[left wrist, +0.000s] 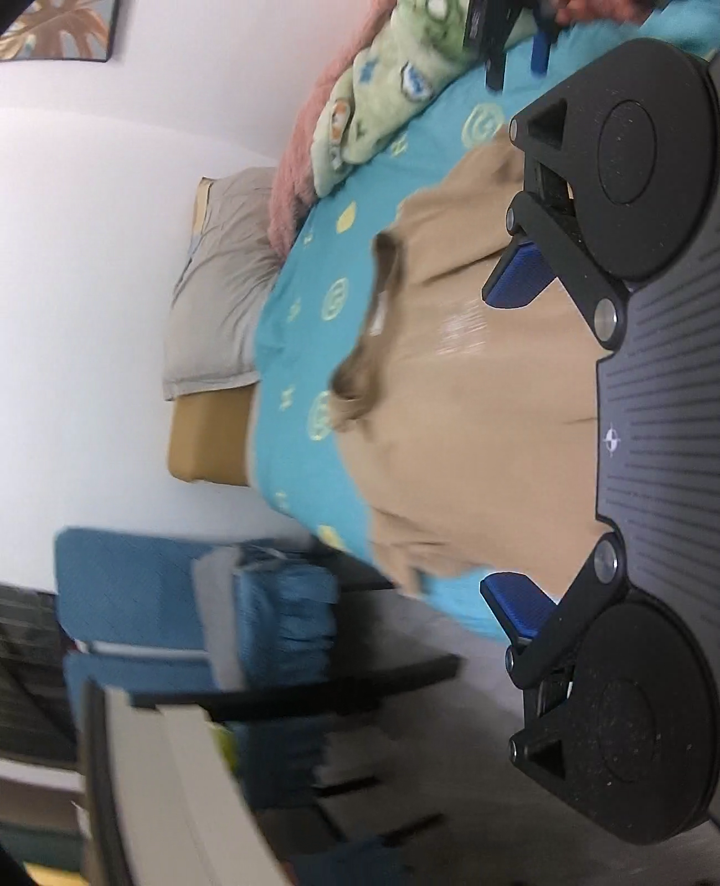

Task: Fold clothes
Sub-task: 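Lay the T-shirt flat on the bed and open both grippers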

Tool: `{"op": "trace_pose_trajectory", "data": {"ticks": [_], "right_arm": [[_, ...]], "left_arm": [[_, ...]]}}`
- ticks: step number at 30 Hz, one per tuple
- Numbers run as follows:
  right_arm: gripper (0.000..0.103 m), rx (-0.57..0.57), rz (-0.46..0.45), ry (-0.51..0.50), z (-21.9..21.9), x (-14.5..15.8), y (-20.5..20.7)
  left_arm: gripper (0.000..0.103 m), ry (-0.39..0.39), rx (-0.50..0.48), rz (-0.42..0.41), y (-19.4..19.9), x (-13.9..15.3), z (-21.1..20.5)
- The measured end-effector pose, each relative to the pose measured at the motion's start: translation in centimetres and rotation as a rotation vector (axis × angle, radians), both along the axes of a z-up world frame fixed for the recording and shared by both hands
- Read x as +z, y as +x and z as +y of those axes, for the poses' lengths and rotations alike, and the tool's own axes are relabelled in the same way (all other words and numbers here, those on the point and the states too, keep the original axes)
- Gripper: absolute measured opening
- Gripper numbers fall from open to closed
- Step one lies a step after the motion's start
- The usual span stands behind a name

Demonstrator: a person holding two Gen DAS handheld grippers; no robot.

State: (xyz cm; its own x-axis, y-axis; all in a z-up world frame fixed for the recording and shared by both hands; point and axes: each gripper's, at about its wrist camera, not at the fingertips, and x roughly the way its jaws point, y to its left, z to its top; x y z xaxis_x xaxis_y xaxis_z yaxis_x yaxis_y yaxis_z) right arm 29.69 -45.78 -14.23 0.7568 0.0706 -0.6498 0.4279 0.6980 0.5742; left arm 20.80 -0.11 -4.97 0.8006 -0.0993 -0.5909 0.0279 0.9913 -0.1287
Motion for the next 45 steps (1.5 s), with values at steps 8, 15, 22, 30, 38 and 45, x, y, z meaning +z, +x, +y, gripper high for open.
{"op": "trace_pose_trajectory", "data": {"ticks": [8, 15, 22, 30, 38, 45], "right_arm": [[0.049, 0.009, -0.003, 0.189, 0.5, -4.0, 0.7], [0.007, 0.111, -0.052, -0.029, 3.3, -1.6, 2.8], [0.007, -0.031, -0.140, -0.393, -1.8, 4.7, 5.9], [0.005, -0.112, 0.014, -0.555, -7.6, 1.9, 13.5], [0.012, -0.088, -0.124, -0.411, -4.8, -0.6, 9.6], [0.086, -0.088, -0.163, -0.072, -2.6, -0.3, 0.2]], "left_arm": [[0.103, -0.040, -0.028, -0.024, -4.4, -0.1, -0.8], [0.103, -0.092, -0.009, 0.024, -2.2, -2.1, -0.3], [0.103, -0.110, 0.013, 0.050, -0.4, -3.0, -0.1], [0.103, -0.081, 0.011, 0.108, 1.5, -4.5, -0.5], [0.103, -0.068, 0.007, 0.135, 2.4, -5.2, -0.2], [0.103, -0.036, 0.000, 0.117, 1.4, -4.4, -0.1]]}}
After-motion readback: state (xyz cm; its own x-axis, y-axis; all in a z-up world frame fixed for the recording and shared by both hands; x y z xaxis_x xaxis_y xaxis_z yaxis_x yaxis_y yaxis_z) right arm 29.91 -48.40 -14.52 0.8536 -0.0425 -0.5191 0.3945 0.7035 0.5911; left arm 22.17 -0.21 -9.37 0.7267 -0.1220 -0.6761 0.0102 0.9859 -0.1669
